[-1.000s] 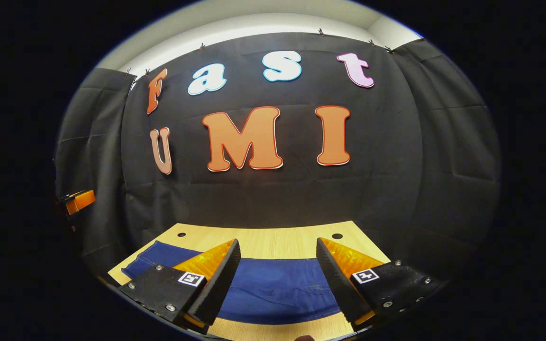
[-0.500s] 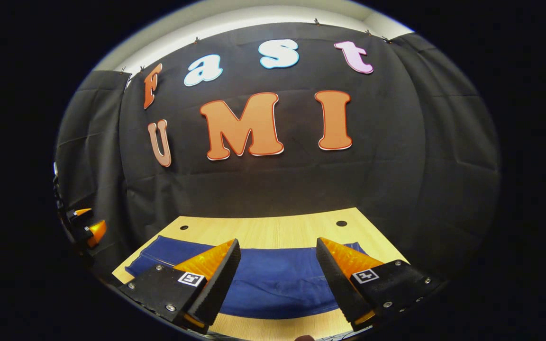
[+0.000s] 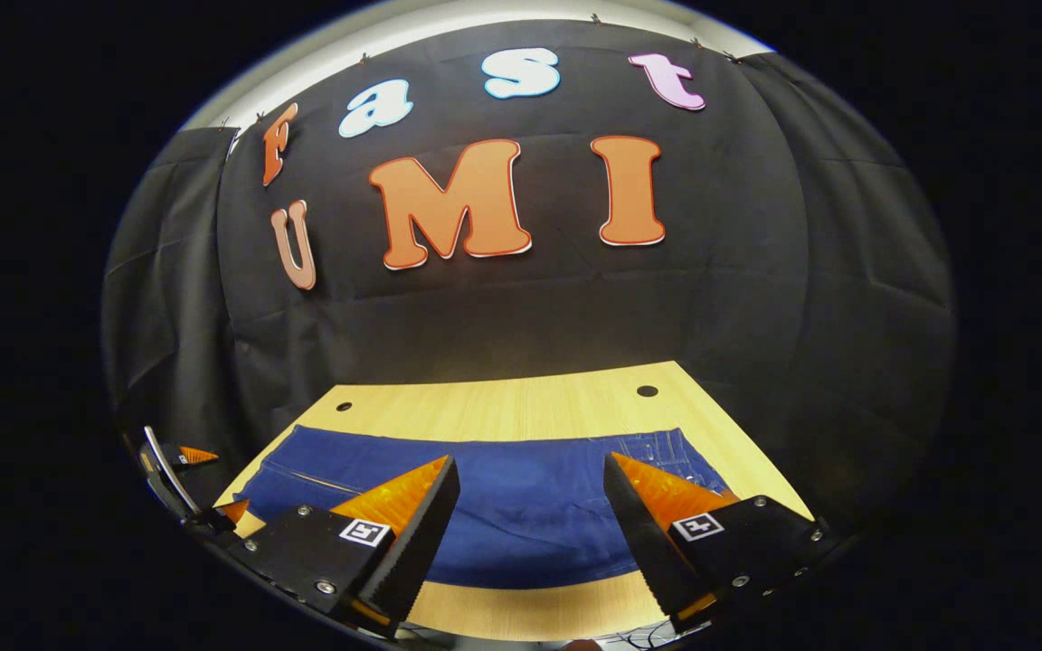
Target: Grasp the waist and the cuffs of the jeans and fold them to make the two legs overlap; first hold the waist and fold one-third of the jeans toward the cuffs, then hold the cuffs and fold the remaining one-third in the same direction to finish folding.
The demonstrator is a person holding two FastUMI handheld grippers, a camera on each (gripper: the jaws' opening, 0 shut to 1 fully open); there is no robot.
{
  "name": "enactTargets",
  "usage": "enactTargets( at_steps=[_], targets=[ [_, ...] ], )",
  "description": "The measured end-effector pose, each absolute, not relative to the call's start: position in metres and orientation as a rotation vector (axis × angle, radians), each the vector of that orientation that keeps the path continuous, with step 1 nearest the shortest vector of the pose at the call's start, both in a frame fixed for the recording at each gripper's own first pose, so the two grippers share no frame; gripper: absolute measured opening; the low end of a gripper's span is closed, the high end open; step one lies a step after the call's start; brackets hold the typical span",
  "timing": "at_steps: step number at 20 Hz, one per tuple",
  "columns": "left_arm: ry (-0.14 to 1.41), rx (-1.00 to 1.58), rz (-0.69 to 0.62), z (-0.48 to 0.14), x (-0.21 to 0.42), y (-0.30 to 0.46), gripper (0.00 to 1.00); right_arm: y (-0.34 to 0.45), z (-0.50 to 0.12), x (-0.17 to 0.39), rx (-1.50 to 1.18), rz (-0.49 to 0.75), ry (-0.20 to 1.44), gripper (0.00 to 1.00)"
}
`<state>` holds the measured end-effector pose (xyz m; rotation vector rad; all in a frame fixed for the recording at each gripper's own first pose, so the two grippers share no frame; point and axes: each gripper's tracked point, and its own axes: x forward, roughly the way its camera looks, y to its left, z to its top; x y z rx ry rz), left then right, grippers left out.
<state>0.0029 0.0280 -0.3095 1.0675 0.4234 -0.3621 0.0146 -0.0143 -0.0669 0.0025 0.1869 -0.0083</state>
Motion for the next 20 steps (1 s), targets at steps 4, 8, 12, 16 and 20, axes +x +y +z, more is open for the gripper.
enactTargets(
  at_steps=[4, 8, 12, 16, 20],
  targets=[
    [0.529, 1.243, -0.437, -0.374, -0.005, 0.046, 0.99, -0.039, -0.087, 0.005, -0.015, -0.052, 0.236, 0.98],
    [0.572, 1.401, -0.546, -0.412, -0.017, 0.055, 0.99, -0.056, -0.102, 0.0, 0.009, -0.081, 0.278, 0.98],
    [0.602, 1.507, -0.594, -0.424, -0.011, 0.06, 0.98, -0.058, -0.107, 0.002, 0.026, -0.088, 0.297, 0.98],
    [0.605, 1.539, -0.593, -0.433, -0.001, 0.066, 0.98, -0.054, -0.108, 0.005, 0.027, -0.083, 0.301, 0.98],
    [0.594, 1.565, -0.573, -0.434, 0.025, 0.069, 0.94, -0.057, -0.11, 0.004, 0.017, -0.093, 0.313, 0.98]
  ],
)
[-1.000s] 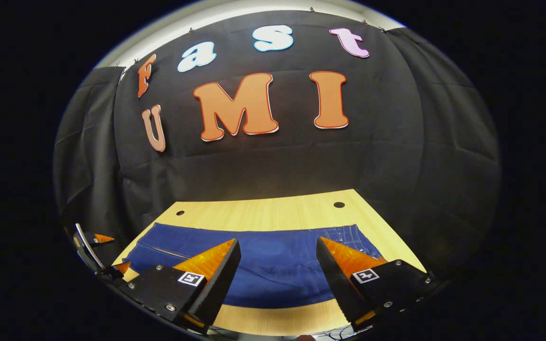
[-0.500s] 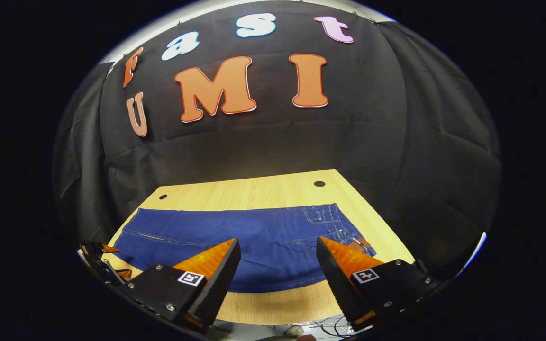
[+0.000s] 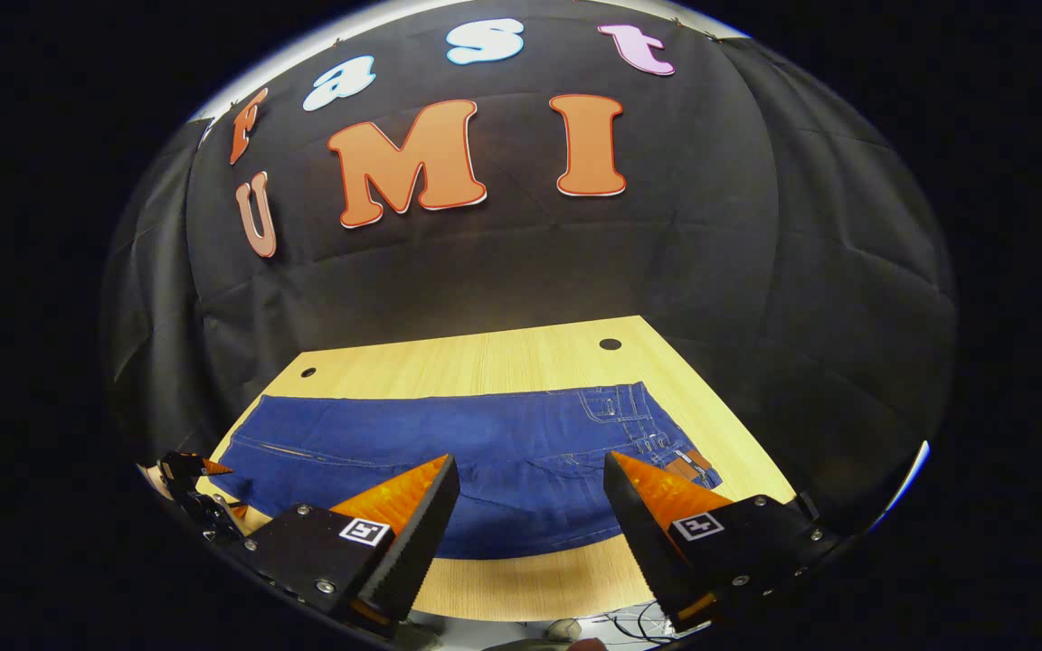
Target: Grasp the waist and the cuffs of the jeans and fold them to make the two legs overlap; first hold the waist and fold one-third of the jeans toward the cuffs, then hold the cuffs and fold the remaining one-third in the same direction to finish folding.
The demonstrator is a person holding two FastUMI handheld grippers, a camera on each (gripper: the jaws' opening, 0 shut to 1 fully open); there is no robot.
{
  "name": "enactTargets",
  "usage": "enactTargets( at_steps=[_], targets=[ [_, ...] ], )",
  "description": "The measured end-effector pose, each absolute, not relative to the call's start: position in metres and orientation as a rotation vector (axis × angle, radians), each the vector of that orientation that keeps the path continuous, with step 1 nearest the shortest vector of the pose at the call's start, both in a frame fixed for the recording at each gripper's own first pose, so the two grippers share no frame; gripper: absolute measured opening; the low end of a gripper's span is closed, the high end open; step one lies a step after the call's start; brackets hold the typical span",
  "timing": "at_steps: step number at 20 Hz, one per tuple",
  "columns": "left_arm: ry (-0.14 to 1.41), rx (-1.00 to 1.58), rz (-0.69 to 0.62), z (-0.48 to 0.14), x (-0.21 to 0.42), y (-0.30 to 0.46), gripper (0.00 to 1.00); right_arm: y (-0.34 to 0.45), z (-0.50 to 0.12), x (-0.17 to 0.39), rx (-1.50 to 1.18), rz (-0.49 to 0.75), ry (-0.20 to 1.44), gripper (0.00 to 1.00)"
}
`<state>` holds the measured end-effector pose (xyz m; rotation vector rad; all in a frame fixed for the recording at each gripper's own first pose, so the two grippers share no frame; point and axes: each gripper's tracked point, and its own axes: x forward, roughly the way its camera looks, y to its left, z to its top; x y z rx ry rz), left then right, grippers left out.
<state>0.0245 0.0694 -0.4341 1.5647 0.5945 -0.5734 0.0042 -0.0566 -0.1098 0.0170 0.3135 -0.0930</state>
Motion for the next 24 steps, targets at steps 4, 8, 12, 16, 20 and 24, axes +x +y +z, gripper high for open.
enactTargets(
  at_steps=[4, 8, 12, 16, 20, 24],
  targets=[
    [0.572, 1.584, -0.545, -0.435, 0.047, 0.076, 0.93, -0.057, -0.113, 0.004, 0.025, -0.104, 0.338, 0.98],
    [0.556, 1.599, -0.531, -0.438, 0.077, 0.078, 0.9, -0.057, -0.114, 0.007, 0.018, -0.114, 0.348, 0.98],
    [0.574, 1.564, -0.538, -0.454, 0.089, 0.075, 0.55, -0.057, -0.111, 0.015, -0.009, -0.119, 0.342, 0.98],
    [0.568, 1.56, -0.547, -0.456, 0.087, 0.073, 0.09, -0.066, -0.1, 0.029, -0.096, -0.129, 0.309, 0.98],
    [0.534, 1.566, -0.543, -0.429, 0.094, 0.067, 0.08, -0.089, -0.093, 0.04, -0.372, -0.128, 0.261, 0.97],
    [0.534, 1.583, -0.556, -0.432, 0.099, 0.065, 0.09, -0.111, -0.141, 0.038, -0.895, -0.073, 0.353, 0.98]
  ],
)
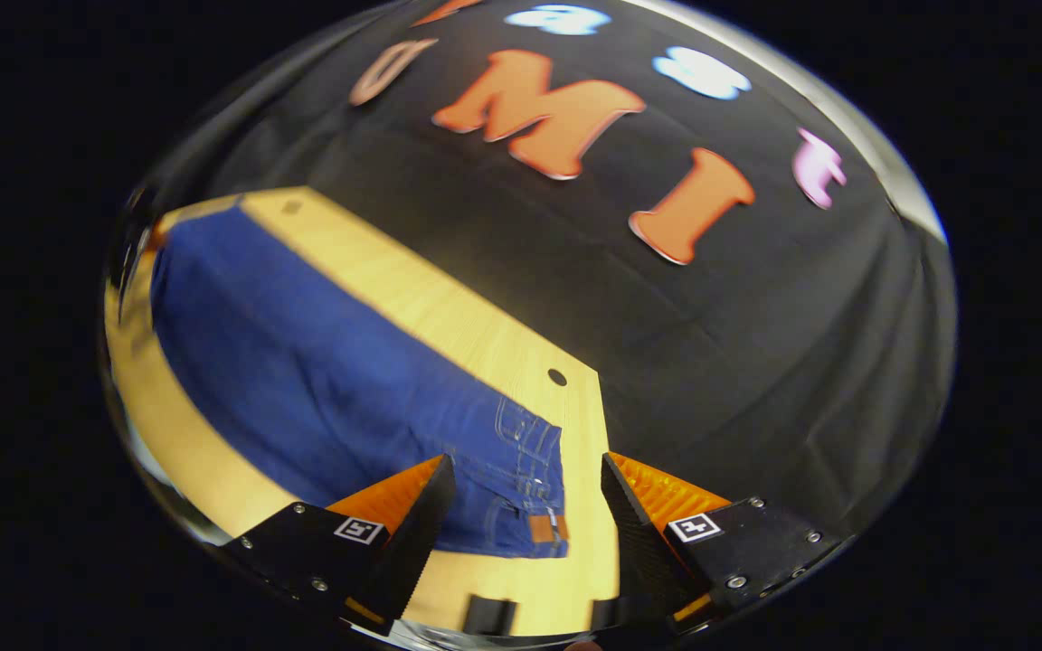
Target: Grasp the waist and the cuffs of the jeans and fold them to make the two legs overlap; first hold the waist and fold one-third of the jeans toward the cuffs, then hold the cuffs and fold the remaining one-third in the same direction to finish folding.
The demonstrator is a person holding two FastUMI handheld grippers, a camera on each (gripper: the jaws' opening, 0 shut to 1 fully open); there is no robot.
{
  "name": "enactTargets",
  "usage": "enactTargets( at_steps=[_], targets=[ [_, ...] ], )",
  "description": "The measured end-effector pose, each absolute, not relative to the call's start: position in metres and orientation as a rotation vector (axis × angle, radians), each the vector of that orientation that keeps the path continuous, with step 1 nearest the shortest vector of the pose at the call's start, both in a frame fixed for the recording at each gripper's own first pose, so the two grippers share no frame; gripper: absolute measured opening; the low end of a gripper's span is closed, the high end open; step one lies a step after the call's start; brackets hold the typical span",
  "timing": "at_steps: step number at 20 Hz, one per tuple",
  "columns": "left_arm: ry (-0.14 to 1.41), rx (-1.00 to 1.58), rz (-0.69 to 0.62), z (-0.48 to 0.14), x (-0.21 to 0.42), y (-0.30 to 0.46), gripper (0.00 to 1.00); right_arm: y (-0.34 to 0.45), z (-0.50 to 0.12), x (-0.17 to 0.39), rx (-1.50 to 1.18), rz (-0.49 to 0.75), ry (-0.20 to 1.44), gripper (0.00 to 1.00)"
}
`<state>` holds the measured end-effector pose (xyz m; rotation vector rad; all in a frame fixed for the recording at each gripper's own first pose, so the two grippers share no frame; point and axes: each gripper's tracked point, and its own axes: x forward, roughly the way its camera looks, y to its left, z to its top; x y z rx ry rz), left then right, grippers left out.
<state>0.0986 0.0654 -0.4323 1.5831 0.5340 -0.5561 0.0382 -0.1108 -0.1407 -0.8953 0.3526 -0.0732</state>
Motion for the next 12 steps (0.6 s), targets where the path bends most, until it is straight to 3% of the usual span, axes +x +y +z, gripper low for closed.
enactTargets(
  at_steps=[6, 12],
  targets=[
    [0.565, 1.605, -0.553, -0.424, 0.098, 0.065, 0.09, -0.135, -0.224, 0.026, -1.513, 0.154, 0.449, 0.98],
    [0.589, 1.613, -0.503, -0.412, 0.11, 0.058, 0.09, -0.183, -0.267, 0.04, -1.606, 0.234, 0.542, 0.98]
  ],
)
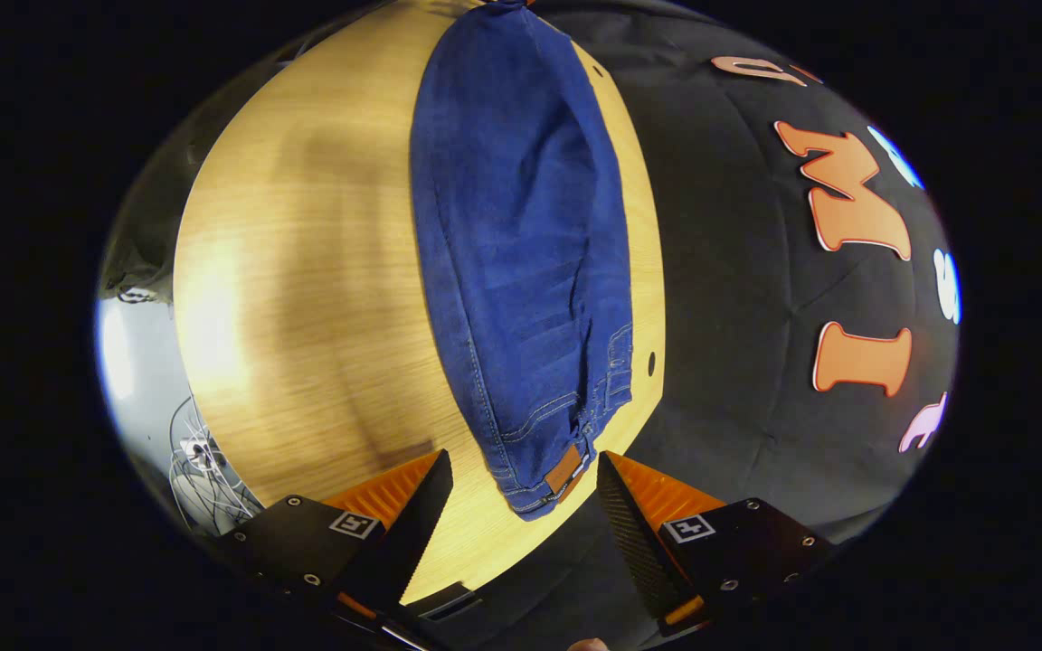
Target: Grasp the waist and the cuffs of the jeans and fold them to make the two legs overlap; first hold the waist and fold one-third of the jeans toward the cuffs, then hold the cuffs and fold the remaining one-third in the same direction to finish folding.
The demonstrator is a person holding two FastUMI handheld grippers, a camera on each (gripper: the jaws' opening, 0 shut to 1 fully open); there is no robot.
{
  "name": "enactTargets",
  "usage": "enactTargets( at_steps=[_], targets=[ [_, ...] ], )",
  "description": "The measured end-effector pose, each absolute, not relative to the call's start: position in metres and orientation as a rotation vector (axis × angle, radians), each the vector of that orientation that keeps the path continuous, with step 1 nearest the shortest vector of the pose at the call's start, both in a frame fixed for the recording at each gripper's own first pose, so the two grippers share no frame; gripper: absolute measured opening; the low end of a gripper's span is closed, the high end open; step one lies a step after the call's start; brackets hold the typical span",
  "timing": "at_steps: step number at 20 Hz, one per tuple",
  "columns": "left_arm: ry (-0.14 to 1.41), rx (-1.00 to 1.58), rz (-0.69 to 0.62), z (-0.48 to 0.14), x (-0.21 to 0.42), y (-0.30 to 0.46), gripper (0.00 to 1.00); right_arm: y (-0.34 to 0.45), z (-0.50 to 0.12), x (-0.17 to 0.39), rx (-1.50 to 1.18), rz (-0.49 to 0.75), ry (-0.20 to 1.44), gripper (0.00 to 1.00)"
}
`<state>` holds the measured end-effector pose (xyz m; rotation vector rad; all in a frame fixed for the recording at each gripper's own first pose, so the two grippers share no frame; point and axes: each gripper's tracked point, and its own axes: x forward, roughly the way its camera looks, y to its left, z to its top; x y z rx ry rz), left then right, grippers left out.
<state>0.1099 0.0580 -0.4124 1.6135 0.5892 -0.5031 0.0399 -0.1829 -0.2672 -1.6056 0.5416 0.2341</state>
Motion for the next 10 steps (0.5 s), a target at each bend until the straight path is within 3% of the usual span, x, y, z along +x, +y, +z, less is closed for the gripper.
enactTargets(
  at_steps=[10],
  targets=[
    [0.613, 1.638, -0.48, -0.407, 0.109, 0.059, 0.08, -0.193, -0.279, 0.076, -1.691, 0.317, 0.514, 0.96]
  ],
)
